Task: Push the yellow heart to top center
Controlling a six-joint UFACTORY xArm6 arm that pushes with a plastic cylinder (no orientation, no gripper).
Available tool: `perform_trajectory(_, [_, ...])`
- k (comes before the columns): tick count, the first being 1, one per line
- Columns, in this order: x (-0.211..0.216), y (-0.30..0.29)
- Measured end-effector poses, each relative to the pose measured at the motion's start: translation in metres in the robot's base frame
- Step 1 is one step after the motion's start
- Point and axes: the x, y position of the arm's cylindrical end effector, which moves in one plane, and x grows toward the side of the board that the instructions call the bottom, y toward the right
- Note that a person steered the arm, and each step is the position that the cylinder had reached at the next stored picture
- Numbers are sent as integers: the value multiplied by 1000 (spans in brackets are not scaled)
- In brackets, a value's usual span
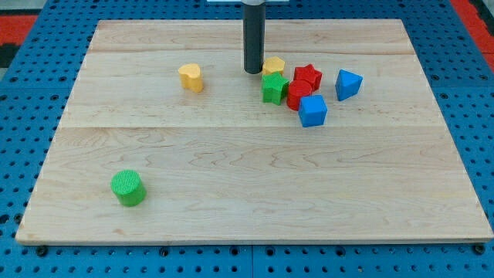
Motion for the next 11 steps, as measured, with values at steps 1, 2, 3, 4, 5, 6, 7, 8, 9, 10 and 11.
perform_trajectory(1, [6,-24])
perform_trajectory(2, [71,-25])
perform_trajectory(3, [105,-22])
perform_trajectory(4, [110,-68])
perform_trajectory(5, [100,-135])
perform_trajectory(6, [90,-149])
perform_trajectory(7, [67,-126])
perform_trajectory(8, [47,-126])
perform_trajectory(9, [37,-123])
perform_trajectory(10, [55,-88])
perform_trajectory(11, [24,-84])
